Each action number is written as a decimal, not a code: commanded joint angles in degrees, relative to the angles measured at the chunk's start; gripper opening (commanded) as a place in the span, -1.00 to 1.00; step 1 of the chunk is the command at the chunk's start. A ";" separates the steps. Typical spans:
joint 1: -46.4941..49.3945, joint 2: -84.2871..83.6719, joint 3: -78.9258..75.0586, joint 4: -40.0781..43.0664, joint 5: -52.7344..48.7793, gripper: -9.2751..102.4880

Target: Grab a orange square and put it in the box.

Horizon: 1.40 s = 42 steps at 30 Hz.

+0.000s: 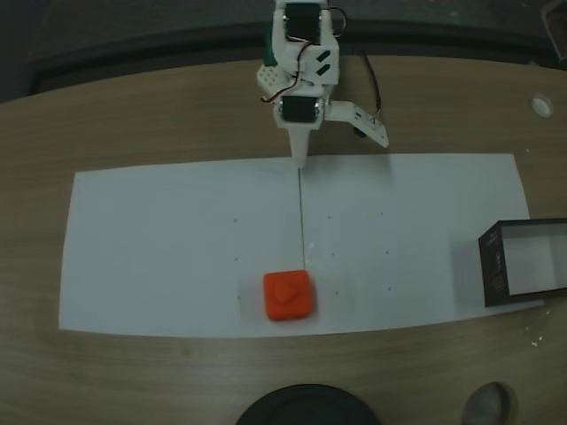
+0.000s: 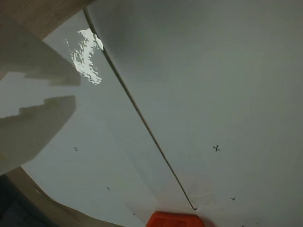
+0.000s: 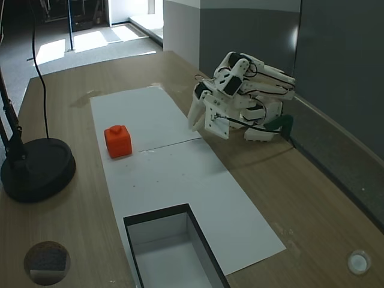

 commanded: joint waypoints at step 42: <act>-13.10 1.23 -3.08 0.79 0.26 -0.84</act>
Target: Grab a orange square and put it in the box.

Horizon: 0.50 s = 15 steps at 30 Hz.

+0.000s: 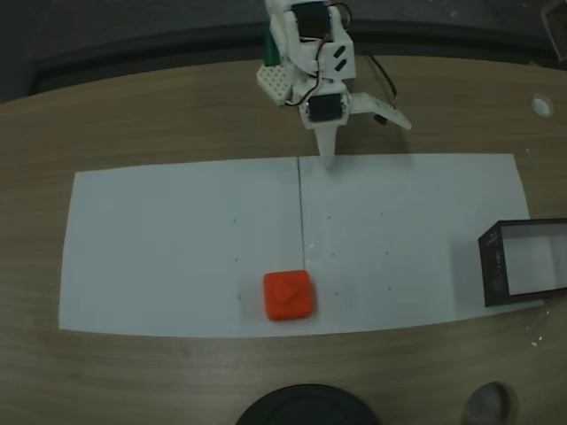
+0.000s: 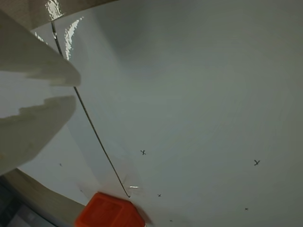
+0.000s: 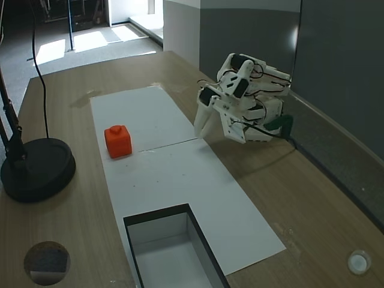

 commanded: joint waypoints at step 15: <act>-0.26 0.44 -5.01 -12.74 -12.22 -0.40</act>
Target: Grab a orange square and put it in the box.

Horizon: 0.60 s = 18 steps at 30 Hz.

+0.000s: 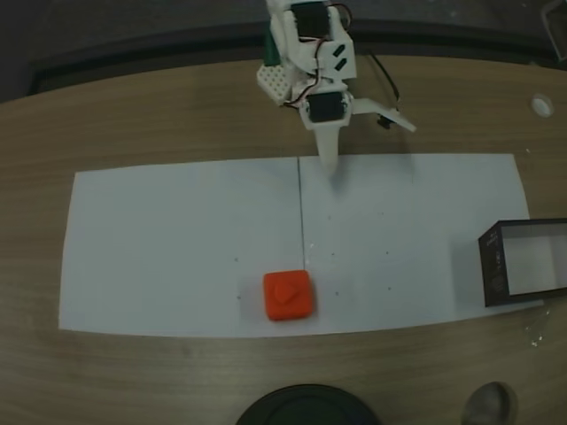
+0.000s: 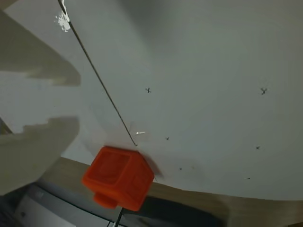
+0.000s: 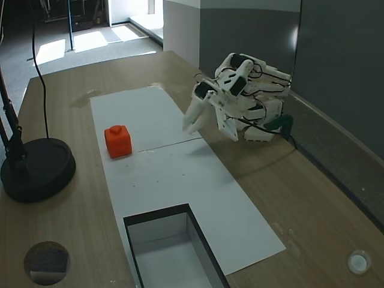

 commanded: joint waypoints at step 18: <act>4.66 -54.40 -44.38 -1.93 -5.89 -0.15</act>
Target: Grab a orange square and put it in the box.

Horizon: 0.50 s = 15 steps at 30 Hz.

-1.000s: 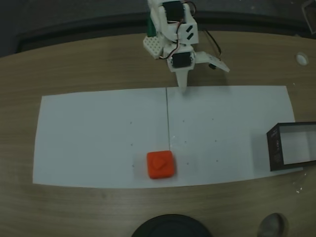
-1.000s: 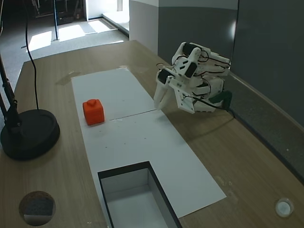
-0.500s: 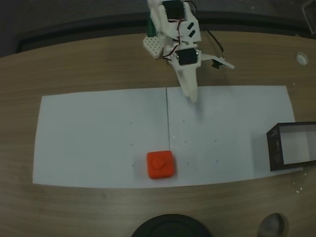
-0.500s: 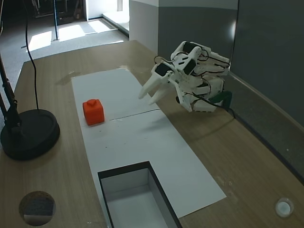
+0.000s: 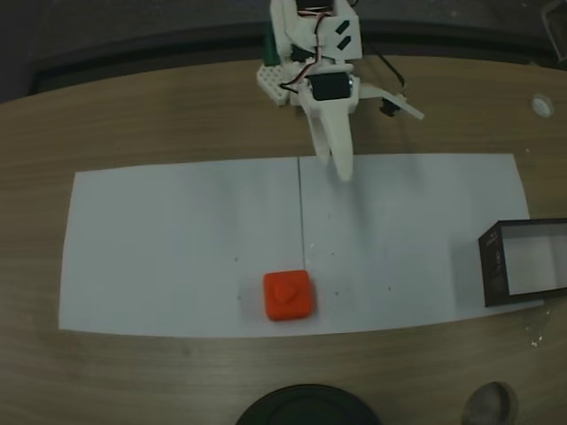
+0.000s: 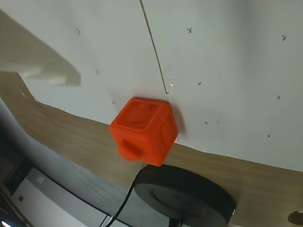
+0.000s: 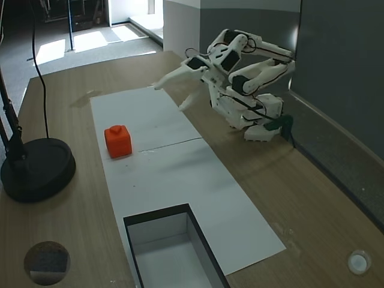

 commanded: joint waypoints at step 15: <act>7.56 -78.49 -65.83 15.73 0.18 -0.15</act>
